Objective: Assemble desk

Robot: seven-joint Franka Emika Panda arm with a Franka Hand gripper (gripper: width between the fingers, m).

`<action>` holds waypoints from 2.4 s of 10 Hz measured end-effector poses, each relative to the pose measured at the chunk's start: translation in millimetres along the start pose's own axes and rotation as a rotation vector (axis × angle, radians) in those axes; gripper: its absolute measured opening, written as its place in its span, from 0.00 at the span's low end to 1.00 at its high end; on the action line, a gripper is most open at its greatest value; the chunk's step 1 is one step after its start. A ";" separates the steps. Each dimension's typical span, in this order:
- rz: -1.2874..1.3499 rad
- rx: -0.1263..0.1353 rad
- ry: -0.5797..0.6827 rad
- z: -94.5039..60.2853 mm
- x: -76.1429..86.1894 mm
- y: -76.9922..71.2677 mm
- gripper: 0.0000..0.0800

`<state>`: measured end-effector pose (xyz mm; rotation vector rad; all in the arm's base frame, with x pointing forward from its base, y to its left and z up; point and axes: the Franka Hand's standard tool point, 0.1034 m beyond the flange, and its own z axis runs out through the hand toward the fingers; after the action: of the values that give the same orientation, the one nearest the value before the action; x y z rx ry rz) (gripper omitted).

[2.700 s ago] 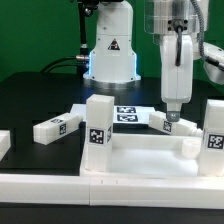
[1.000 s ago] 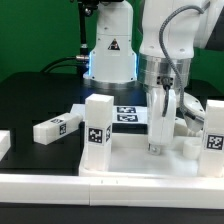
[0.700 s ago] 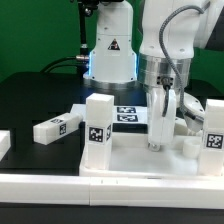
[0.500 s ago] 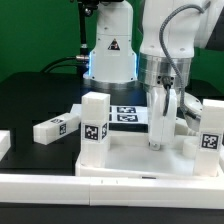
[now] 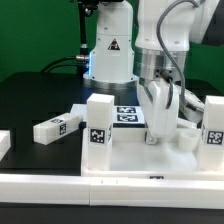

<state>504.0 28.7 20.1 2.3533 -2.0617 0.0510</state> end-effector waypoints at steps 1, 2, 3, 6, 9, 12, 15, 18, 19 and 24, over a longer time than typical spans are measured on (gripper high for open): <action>-0.113 -0.012 -0.007 -2.1 9.8 4.2 0.07; -0.204 -0.043 -0.041 -8.9 15.9 9.3 0.08; -0.272 -0.064 -0.039 -12.0 13.8 13.2 0.08; -0.400 -0.081 -0.031 -8.2 18.5 20.3 0.08; -0.722 -0.124 -0.056 -11.7 40.6 31.1 0.08; -1.079 -0.122 -0.033 -7.2 47.0 28.4 0.08; -1.277 -0.123 -0.048 -8.7 51.9 26.1 0.08; -1.639 -0.110 -0.054 -18.9 81.1 -15.2 0.07; -1.781 -0.110 -0.038 -23.5 81.0 -24.8 0.08; -2.138 -0.156 -0.042 -33.8 82.9 -39.3 0.08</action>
Offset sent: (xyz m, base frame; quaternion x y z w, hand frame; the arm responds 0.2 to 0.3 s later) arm -0.0154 0.0054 0.0083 -0.0417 0.0832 -0.1087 0.9897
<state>553.3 -47.2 57.1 2.8458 1.0394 -0.1604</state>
